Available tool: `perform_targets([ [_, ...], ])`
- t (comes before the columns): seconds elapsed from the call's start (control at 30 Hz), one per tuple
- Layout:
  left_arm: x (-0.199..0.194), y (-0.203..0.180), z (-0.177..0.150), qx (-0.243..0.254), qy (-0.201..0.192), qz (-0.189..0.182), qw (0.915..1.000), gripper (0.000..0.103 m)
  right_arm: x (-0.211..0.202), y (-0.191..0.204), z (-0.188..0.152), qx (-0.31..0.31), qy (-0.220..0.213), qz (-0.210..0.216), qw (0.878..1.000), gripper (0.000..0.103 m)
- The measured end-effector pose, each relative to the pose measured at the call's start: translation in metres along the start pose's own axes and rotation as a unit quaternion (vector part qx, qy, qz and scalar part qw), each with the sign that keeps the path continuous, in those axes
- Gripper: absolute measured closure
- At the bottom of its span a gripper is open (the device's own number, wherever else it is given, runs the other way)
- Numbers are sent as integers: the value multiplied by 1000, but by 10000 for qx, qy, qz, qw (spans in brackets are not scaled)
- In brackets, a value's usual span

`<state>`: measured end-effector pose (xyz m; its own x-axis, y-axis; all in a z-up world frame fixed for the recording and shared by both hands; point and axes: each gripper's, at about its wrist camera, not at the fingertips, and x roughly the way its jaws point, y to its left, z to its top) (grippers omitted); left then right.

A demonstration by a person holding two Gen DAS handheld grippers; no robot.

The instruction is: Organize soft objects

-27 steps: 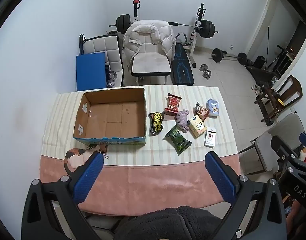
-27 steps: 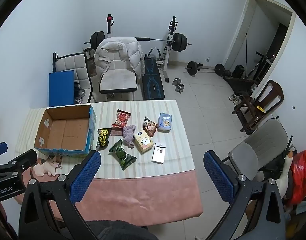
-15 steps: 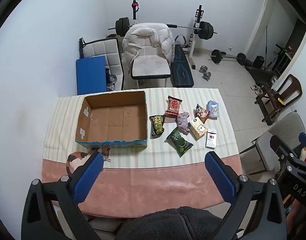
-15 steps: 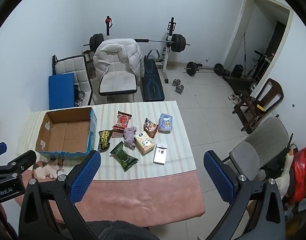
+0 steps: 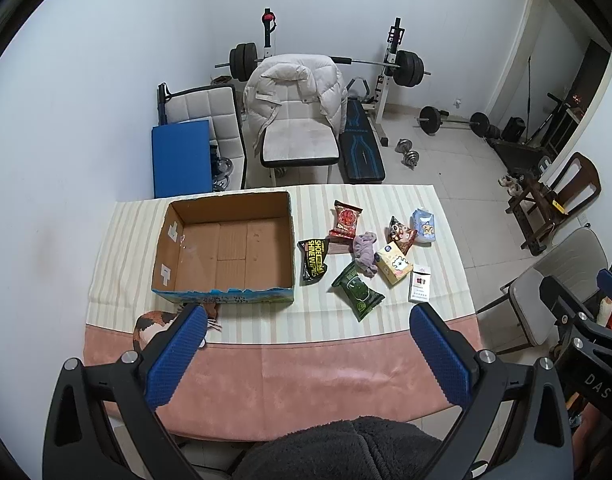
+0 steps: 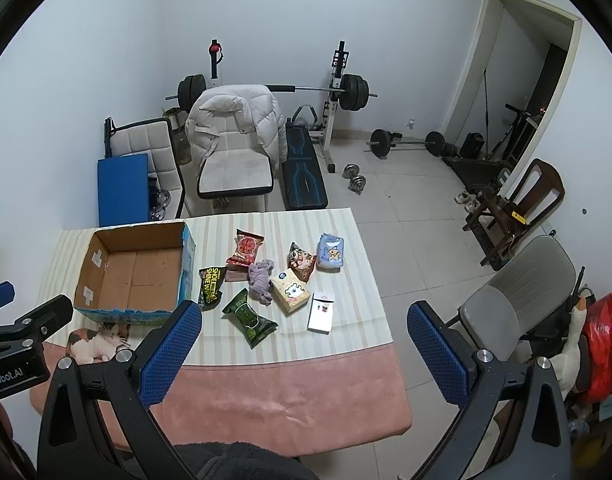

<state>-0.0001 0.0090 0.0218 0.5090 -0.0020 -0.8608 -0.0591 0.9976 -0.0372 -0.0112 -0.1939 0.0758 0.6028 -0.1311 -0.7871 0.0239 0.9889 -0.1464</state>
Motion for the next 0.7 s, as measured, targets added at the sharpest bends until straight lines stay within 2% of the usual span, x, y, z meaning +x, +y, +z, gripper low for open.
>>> perform_targets([
  [0.7, 0, -1, -3, -10, -1, -101, 9999, 0, -12, -5, -2, 0, -89, 82, 9999, 0],
])
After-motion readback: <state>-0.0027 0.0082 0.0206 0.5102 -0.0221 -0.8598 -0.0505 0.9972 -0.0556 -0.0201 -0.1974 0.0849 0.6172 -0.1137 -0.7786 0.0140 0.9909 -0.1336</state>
